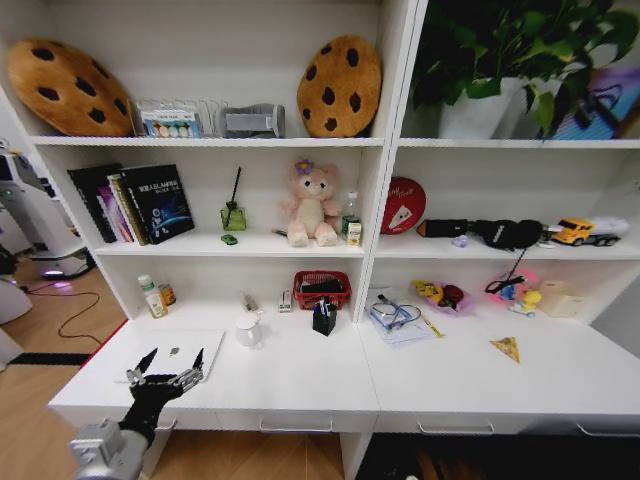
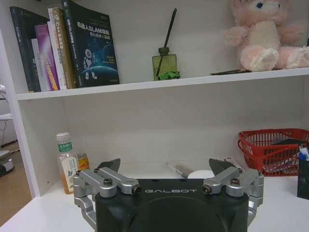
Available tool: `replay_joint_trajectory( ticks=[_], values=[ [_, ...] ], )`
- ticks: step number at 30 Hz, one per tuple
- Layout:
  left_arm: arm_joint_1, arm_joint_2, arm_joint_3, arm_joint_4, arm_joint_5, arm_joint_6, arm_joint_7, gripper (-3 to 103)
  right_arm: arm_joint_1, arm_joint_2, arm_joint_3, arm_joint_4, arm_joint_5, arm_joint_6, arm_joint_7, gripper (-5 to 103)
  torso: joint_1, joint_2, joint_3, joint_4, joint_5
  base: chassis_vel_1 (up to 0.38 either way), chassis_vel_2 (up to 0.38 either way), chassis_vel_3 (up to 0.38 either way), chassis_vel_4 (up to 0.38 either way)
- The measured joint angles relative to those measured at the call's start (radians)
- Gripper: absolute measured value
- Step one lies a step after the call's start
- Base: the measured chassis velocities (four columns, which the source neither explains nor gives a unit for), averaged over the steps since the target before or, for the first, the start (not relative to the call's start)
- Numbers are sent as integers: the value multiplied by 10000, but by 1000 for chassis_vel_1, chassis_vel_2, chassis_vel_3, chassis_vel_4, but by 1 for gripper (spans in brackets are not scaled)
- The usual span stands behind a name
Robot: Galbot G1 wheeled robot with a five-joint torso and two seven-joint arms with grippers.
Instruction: Organize the objects on the table.
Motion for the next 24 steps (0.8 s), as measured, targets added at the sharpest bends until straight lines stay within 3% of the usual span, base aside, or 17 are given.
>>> replay_joint_trajectory(
  ticks=[5,6,8,10,12,14,15,17,21,24],
  values=[
    [1,0,1,1,-1,0,0,100,2042,704,-149,-2452,-747,-907,1441,27,1,0,0,2,-1,0,0,0,0],
    [1,0,1,1,-1,0,0,100,2042,704,-149,-2452,-747,-907,1441,27,1,0,0,2,-1,0,0,0,0],
    [0,0,0,0,0,-1,0,100,2958,982,-453,-3448,-289,-1723,2074,27,1,0,1,-2,3,0,0,0,0],
    [0,0,0,1,0,0,0,100,3383,1088,-502,-4002,-252,-1735,2142,27,1,0,1,-2,2,0,0,0,0],
    [0,0,0,1,0,0,0,100,3858,1195,-503,-4724,-387,-1527,2184,27,1,0,0,-2,-2,0,0,0,0],
    [0,0,0,1,0,0,-1,100,5127,1455,-399,-6610,-1175,-445,2551,24,1,0,1,-5,8,0,0,0,0],
    [0,0,0,1,0,0,-1,100,5127,1455,-399,-6610,-1175,-445,2551,24,1,0,1,-5,8,0,0,0,0],
    [0,0,0,1,0,0,0,100,5850,1512,-320,-7428,-1612,216,2724,33,2,-1,0,5,-3,0,0,0,0],
    [1,0,0,1,0,0,0,100,6045,1548,-319,-7533,-1662,193,2736,44,2,-1,1,-1,3,0,0,0,0],
    [0,0,0,1,0,0,0,100,6026,1572,-317,-7346,-1674,136,2739,60,2,0,0,-2,1,0,0,0,0]
  ],
)
